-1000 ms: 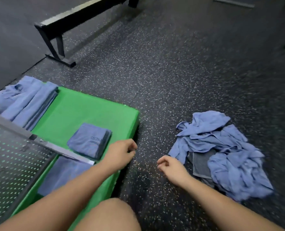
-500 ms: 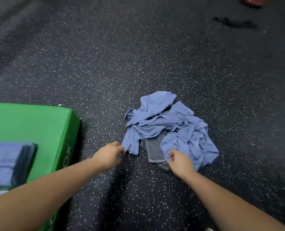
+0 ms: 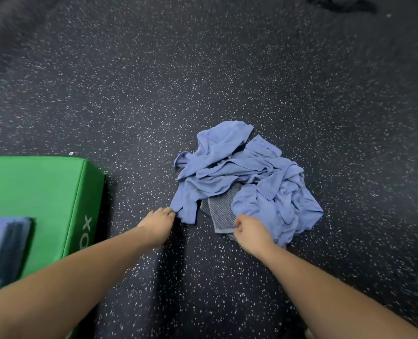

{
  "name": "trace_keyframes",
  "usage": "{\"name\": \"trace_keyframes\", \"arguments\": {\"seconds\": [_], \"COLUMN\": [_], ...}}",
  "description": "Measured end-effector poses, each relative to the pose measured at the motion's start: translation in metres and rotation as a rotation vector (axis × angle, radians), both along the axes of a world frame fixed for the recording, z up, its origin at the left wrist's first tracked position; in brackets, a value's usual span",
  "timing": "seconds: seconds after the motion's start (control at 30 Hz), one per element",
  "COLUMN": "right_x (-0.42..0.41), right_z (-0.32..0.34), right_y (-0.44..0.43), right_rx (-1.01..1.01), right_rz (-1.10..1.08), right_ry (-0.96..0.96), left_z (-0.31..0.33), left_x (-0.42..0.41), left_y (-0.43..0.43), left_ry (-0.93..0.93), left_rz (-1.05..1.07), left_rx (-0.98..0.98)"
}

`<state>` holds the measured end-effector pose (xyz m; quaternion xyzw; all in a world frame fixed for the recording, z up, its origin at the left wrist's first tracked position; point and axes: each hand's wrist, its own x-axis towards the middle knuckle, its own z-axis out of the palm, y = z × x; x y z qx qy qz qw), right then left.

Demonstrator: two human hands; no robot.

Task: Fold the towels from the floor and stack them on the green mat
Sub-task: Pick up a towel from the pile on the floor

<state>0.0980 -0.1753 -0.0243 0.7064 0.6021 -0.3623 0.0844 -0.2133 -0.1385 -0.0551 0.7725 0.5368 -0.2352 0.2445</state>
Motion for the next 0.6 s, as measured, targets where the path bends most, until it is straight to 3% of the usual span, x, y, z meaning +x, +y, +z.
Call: {"name": "trace_keyframes", "arguments": {"seconds": [0.2, 0.43, 0.6], "right_x": [-0.033, -0.092, -0.094], "right_z": [0.015, 0.068, 0.120], "right_y": [0.004, 0.017, 0.029], "right_rx": [0.044, 0.230, 0.360], "right_rz": [-0.054, -0.011, -0.074], "right_ry": [0.198, 0.438, 0.399], "left_z": [0.034, 0.113, 0.176], "left_x": [0.015, 0.044, 0.045], "left_y": [0.005, 0.010, 0.014], "left_ry": [-0.395, -0.770, -0.883], "left_rz": [0.416, 0.576, 0.609], "left_rx": [0.149, 0.091, 0.209]}}
